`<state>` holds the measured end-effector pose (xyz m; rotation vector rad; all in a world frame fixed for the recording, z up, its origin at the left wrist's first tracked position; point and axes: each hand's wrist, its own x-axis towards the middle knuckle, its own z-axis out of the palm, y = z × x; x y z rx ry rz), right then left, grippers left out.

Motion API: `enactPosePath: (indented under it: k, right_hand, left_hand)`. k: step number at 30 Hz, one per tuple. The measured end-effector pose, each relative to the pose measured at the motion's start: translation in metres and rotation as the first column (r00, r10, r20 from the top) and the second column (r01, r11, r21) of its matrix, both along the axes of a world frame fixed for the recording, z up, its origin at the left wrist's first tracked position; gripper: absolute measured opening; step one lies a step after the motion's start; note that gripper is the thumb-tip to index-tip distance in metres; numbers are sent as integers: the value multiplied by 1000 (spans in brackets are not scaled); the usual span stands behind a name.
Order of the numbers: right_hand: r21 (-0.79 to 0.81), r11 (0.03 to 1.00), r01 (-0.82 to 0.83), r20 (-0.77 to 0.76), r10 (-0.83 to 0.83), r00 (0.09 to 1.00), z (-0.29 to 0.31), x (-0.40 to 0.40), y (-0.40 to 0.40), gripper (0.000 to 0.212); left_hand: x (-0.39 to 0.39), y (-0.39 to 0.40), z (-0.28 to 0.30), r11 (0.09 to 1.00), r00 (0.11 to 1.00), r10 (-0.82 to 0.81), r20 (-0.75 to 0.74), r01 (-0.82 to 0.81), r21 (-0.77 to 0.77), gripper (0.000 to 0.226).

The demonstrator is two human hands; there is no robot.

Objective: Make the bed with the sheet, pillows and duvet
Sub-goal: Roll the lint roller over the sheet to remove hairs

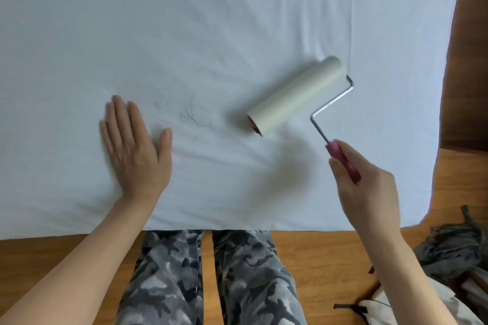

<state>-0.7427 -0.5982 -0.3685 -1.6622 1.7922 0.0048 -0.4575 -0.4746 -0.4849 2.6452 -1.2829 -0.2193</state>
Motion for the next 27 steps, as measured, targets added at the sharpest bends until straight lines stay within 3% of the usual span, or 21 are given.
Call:
enactPosePath:
  k: [7, 13, 27]
  right_hand:
    - [-10, 998, 55, 42, -55, 998, 13, -9, 20, 31]
    - [16, 994, -109, -57, 110, 992, 9, 23, 22, 28]
    - [-14, 928, -373, -27, 373, 928, -27, 205, -47, 22]
  left_hand:
    - [23, 8, 3, 997, 999, -42, 0, 42, -58, 61]
    - [50, 19, -1, 1000, 999, -17, 35, 16, 19, 58]
    - [52, 19, -9, 999, 998, -10, 64, 12, -39, 54]
